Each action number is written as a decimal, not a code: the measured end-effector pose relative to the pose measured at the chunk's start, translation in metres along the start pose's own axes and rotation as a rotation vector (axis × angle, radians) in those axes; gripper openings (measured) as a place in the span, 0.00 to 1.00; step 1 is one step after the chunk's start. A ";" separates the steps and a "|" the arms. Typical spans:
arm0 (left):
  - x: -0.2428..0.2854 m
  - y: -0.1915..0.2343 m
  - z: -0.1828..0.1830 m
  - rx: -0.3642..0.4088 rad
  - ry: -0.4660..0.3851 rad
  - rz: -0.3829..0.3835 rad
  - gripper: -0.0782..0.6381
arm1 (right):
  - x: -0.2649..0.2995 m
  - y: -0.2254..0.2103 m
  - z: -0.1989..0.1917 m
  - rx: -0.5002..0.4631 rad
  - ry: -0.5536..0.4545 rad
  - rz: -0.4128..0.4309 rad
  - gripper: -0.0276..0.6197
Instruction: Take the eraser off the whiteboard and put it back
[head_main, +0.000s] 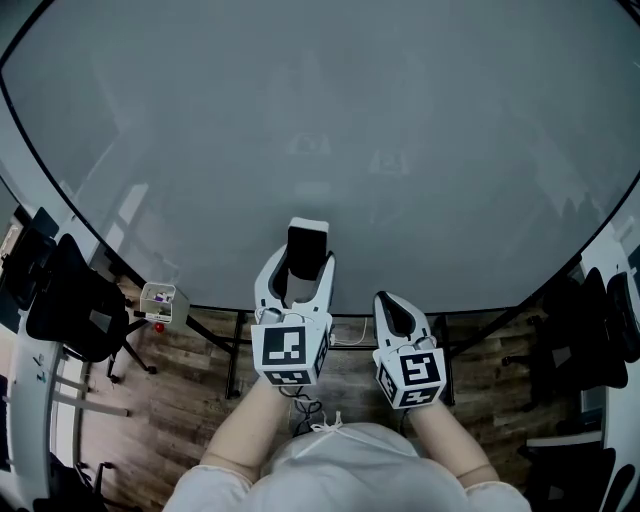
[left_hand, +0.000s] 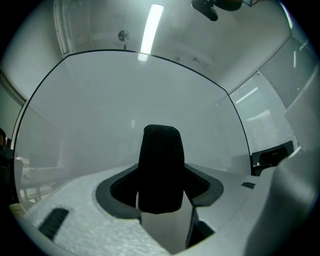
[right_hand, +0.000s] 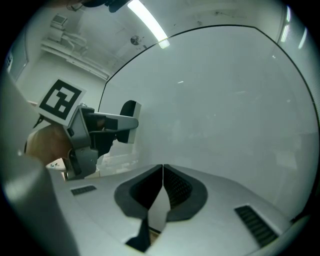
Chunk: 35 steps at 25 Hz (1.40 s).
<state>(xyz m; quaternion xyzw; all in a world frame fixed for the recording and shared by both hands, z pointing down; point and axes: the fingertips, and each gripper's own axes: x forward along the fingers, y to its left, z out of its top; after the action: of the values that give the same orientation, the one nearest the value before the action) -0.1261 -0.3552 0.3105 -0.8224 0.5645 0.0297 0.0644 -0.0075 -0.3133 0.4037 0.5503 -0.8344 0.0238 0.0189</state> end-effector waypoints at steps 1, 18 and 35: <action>0.003 0.001 0.004 0.003 -0.005 0.004 0.47 | 0.001 0.000 0.002 -0.002 -0.003 0.000 0.09; 0.030 -0.001 -0.006 0.010 0.033 0.041 0.47 | 0.005 -0.013 -0.004 0.066 -0.009 -0.014 0.09; 0.025 -0.007 -0.006 0.039 0.012 0.014 0.50 | 0.001 -0.003 -0.017 0.112 0.027 0.008 0.09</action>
<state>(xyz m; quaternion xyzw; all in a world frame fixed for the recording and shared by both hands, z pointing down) -0.1103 -0.3767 0.3137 -0.8173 0.5709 0.0140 0.0769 -0.0049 -0.3149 0.4205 0.5468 -0.8337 0.0778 -0.0006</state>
